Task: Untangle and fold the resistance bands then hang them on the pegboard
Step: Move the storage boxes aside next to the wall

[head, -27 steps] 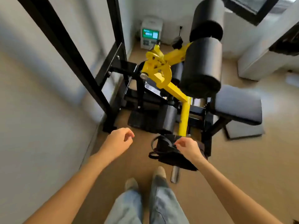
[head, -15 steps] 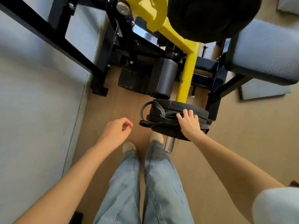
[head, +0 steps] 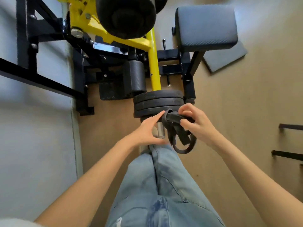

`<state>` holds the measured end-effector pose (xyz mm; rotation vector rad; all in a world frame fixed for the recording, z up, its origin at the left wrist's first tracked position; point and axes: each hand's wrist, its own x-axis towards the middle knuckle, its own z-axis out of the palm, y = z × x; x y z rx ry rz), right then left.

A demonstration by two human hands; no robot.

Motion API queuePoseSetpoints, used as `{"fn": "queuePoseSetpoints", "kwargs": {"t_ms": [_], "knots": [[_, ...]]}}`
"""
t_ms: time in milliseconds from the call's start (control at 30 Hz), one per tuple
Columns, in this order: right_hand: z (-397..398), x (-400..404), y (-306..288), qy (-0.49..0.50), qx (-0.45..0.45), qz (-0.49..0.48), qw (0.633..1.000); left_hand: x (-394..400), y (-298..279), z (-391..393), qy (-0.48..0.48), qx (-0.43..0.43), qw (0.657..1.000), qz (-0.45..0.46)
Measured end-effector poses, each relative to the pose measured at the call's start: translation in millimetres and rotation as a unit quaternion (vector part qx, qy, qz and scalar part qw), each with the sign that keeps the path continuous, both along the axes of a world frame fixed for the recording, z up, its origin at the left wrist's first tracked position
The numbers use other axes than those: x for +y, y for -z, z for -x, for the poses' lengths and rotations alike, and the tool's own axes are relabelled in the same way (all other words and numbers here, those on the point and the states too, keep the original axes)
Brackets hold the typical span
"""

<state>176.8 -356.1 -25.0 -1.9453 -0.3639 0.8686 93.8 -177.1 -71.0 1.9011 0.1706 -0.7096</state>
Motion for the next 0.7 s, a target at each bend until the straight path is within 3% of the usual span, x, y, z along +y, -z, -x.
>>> {"fn": "queuePoseSetpoints", "kwargs": {"t_ms": [133, 200, 267, 333, 400, 533, 633, 700], "knots": [[2.3, -27.5, -26.9, 0.185, 0.058, -0.052, 0.98, -39.6, -13.8, -27.6, -0.094, 0.015, 0.994, 0.062], [3.3, -54.7, -31.0, 0.258, 0.087, -0.062, 0.96, -51.2, -23.7, -42.6, -0.091, 0.034, 0.991, 0.087], [3.5, -85.8, -32.0, 0.244, 0.095, -0.049, 0.964, -71.5, -36.7, -58.5, -0.06, 0.042, 0.993, 0.093], [2.9, -118.3, -30.8, 0.165, 0.078, 0.031, 0.983, -102.9, -49.9, -77.8, -0.024, 0.037, 0.995, 0.086], [-2.1, -149.8, -27.5, 0.151, 0.052, 0.07, 0.985, -144.9, -63.2, -105.9, 0.016, 0.037, 0.994, 0.101], [-35.5, -235.1, -16.6, 0.348, 0.06, 0.059, 0.934, -247.4, -77.5, -189.6, 0.13, 0.055, 0.981, 0.132], [-86.9, -320.8, -12.0, 0.415, 0.068, 0.074, 0.904, -320.3, -75.6, -269.1, 0.021, 0.105, 0.981, 0.16], [-127.2, -374.9, -16.6, 0.426, 0.053, 0.122, 0.895, -363.7, -73.6, -319.1, -0.038, 0.111, 0.987, 0.108]]}}
